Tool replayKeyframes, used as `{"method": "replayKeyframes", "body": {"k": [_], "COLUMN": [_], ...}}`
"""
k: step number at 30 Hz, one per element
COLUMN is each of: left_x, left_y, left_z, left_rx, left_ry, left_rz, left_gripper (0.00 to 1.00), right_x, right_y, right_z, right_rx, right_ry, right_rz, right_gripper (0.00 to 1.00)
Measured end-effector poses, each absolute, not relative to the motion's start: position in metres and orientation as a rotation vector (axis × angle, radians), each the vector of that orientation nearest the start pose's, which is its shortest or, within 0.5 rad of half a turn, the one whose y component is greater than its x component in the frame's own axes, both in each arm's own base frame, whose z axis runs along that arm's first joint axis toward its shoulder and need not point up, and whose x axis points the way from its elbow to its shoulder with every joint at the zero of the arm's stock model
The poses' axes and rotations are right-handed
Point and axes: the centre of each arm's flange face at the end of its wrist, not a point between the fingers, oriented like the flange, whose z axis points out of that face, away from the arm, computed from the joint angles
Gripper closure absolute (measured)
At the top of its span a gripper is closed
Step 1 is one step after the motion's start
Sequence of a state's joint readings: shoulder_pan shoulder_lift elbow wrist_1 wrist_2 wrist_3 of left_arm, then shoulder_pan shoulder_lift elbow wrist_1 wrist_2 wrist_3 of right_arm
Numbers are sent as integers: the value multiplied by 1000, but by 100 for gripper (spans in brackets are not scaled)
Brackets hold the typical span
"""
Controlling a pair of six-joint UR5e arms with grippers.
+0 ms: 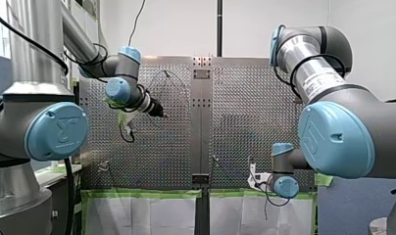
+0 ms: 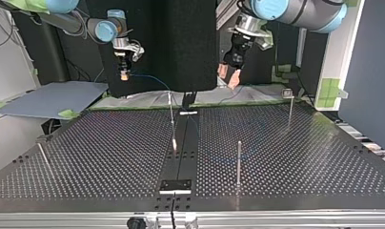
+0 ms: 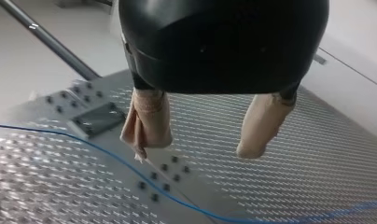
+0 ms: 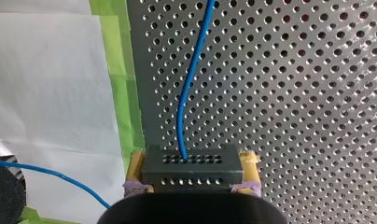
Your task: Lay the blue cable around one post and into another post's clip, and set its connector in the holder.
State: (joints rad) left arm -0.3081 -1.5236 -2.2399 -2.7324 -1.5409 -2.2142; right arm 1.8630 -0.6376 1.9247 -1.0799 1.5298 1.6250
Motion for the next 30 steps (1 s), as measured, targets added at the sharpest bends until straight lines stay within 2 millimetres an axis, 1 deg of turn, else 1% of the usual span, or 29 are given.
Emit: {"method": "replayKeyframes", "body": {"k": [3,6,12,15,18,23,26,30], "left_x": [310,307,303,300,297,290,284,276], "left_y": [-250,-257,-272,-281,-290,-304,-313,-327], "left_z": [225,216,200,190,181,164,153,140], "left_rx": [-255,-225,-165,-130,-94,-36,2,66], "left_ry": [1833,1837,1835,1832,1828,1820,1815,1814], "left_rz": [-674,-650,-603,-576,-548,-503,-475,-448], "left_gripper": [0,0,0,0,0,0,0,0], "right_x": [286,291,306,311,311,305,303,303], "right_y": [-464,-460,-445,-435,-428,-420,-420,-424], "right_z": [-79,-80,-82,-78,-68,-50,-38,-20], "right_rx": [1614,1642,1751,1797,1794,1738,1709,1671], "right_ry": [-1205,-1184,-1121,-1080,-1067,-1112,-1141,-1165], "right_rz": [1356,1356,1351,1354,1366,1377,1388,1422], "right_gripper": [100,100,100,100,100,100,100,100]}}
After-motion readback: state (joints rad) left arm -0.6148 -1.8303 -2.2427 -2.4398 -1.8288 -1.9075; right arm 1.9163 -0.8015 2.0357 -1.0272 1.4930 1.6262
